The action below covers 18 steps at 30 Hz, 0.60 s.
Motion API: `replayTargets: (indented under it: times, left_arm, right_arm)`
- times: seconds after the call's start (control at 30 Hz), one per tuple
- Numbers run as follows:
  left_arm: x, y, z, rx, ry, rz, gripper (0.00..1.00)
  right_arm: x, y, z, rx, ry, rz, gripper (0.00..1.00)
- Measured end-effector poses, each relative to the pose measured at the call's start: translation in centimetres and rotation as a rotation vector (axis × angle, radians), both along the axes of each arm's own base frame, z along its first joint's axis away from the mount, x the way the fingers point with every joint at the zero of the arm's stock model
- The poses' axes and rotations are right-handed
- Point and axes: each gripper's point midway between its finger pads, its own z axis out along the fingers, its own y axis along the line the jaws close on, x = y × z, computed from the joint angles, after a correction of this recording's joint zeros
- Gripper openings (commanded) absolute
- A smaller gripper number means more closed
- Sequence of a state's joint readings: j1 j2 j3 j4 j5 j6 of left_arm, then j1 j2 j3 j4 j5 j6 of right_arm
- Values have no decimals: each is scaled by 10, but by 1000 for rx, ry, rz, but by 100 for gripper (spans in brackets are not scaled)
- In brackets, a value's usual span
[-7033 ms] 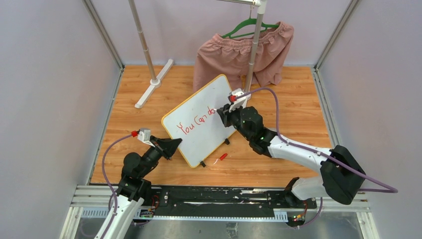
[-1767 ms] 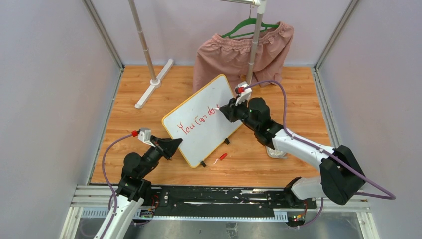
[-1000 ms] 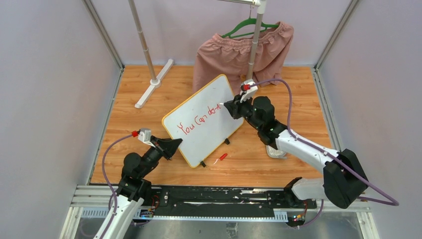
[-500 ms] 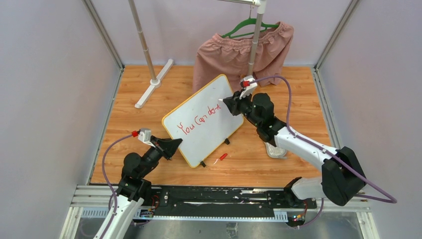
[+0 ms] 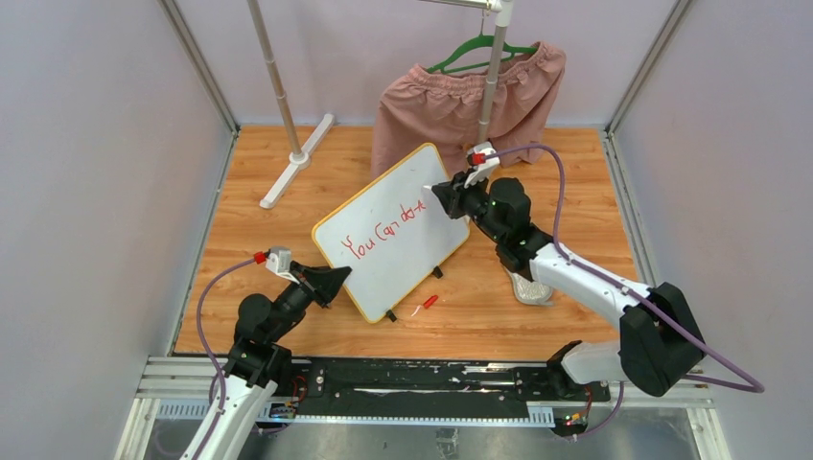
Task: Write a sentence on the whiteboard
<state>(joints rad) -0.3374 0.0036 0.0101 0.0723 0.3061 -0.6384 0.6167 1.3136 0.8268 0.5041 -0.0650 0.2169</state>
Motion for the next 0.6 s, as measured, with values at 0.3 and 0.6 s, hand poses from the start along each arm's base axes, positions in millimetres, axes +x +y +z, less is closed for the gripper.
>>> replayTargets:
  times: [0.3, 0.6]
  left_arm:
    - [0, 0, 0, 0, 0, 0, 0]
    - [0, 0, 0, 0, 0, 0, 0]
  right_arm:
    - [-1, -4, -4, 25, -35, -15, 0]
    - [-1, -3, 5, 53, -72, -8, 0]
